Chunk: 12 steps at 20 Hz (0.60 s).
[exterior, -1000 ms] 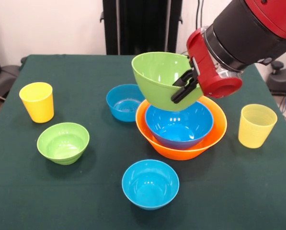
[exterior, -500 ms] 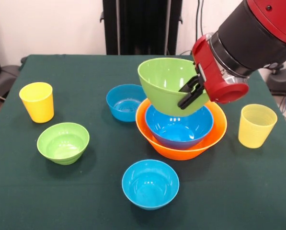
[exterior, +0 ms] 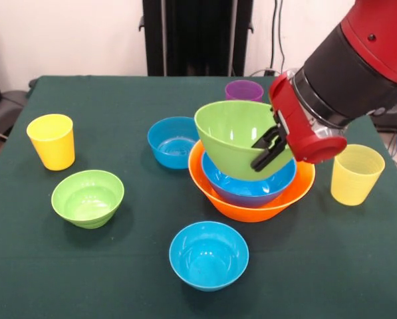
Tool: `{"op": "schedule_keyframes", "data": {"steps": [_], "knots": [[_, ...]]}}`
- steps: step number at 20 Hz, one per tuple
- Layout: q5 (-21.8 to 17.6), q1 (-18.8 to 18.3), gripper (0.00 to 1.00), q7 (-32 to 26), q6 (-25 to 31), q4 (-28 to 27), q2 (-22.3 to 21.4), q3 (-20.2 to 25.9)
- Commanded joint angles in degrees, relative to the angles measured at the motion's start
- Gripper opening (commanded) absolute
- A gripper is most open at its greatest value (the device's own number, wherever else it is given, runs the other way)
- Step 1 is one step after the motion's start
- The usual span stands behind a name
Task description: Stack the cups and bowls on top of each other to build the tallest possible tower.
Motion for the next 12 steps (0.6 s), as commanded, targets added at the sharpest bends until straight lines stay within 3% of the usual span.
{"op": "schedule_keyframes", "data": {"steps": [1, 12], "knots": [[1.8, 1.1, 0.00, 15.8, -4.0, 2.6, 1.4, 5.3], [3.8, 1.4, 0.00, 15.6, -5.8, 3.5, 2.3, 5.7]]}}
